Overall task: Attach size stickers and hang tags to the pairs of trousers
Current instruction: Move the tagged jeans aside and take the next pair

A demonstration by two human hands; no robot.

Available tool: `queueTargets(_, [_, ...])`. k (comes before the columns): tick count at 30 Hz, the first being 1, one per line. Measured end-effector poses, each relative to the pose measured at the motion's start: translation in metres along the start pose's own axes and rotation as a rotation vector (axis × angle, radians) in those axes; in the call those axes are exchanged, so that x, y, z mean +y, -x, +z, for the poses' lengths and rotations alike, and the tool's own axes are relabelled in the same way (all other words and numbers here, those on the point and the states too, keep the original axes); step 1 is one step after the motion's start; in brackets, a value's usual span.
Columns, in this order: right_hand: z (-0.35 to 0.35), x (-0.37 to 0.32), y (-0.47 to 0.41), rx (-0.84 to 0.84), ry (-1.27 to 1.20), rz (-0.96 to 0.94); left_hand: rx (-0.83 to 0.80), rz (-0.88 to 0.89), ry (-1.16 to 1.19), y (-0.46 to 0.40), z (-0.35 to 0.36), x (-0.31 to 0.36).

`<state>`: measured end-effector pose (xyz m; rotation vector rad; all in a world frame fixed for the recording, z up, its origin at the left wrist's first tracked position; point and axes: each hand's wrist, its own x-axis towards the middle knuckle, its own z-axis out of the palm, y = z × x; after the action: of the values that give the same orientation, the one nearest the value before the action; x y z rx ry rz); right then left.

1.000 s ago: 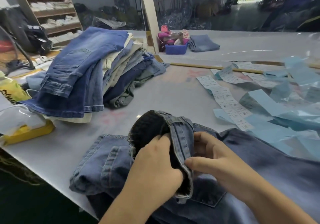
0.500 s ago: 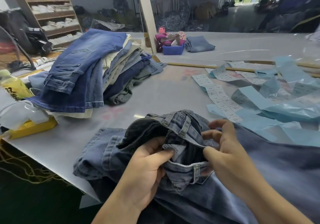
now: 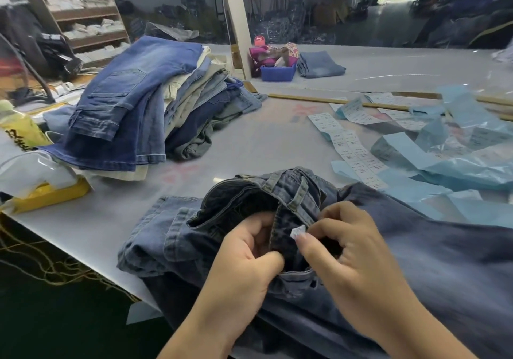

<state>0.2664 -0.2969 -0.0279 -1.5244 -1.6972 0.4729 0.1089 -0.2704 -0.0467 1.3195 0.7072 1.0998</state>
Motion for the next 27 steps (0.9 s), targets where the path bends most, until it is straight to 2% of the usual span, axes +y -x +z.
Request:
queueTargets(4, [0.002, -0.003, -0.004, 0.033, -0.186, 0.187, 0.028, 0.022, -0.118, 0.001, 0.003, -0.001])
queueTargets(8, [-0.002, -0.003, -0.009, -0.047, -0.369, 0.324, 0.072, 0.054, -0.247, 0.002, 0.010, 0.000])
queueTargets(16, [-0.010, 0.002, -0.007, -0.094, -0.471, 0.409, 0.152, 0.050, -0.283, -0.001, 0.022, -0.001])
queueTargets(22, [-0.024, 0.004, -0.001, -0.127, -0.603, 0.427, 0.252, -0.026, -0.194, -0.008, 0.028, -0.006])
queueTargets(27, [-0.028, 0.006, 0.006, -0.139, -0.670, 0.384, 0.245, -0.084, -0.110, -0.008, 0.030, -0.007])
